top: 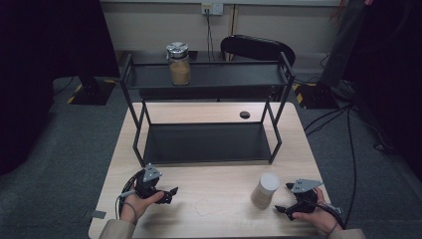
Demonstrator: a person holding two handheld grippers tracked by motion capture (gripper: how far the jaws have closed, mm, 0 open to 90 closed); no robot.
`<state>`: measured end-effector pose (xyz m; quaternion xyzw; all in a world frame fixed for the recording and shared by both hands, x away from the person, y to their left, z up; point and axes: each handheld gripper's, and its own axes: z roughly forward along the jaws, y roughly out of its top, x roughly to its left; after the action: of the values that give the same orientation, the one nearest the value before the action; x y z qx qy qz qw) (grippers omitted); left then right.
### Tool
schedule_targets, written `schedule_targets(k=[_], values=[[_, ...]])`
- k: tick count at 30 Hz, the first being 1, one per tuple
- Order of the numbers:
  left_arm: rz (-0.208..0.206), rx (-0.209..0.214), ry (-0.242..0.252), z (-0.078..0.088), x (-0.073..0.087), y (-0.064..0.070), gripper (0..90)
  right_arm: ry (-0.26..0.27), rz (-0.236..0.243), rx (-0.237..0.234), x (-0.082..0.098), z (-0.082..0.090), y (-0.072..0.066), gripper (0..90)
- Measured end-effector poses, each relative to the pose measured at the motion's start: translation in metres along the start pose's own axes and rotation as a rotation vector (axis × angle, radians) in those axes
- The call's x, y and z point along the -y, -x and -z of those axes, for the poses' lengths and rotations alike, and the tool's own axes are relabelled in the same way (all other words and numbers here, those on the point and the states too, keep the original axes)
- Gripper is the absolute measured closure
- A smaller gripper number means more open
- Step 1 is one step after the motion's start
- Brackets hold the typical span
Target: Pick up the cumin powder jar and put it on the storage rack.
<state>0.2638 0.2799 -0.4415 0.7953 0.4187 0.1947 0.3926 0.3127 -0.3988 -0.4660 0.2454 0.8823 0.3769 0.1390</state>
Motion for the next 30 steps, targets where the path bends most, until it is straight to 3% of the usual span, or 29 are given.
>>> schedule_targets(k=[16,30], values=[[-0.037,-0.016,-0.022,-0.011,0.021,0.0,2.9,0.0,0.0,0.0,0.0,0.0,0.0,0.0],[-0.079,-0.008,-0.057,-0.02,0.024,0.003,5.7,0.0,0.0,0.0,0.0,0.0,0.0,0.0]])
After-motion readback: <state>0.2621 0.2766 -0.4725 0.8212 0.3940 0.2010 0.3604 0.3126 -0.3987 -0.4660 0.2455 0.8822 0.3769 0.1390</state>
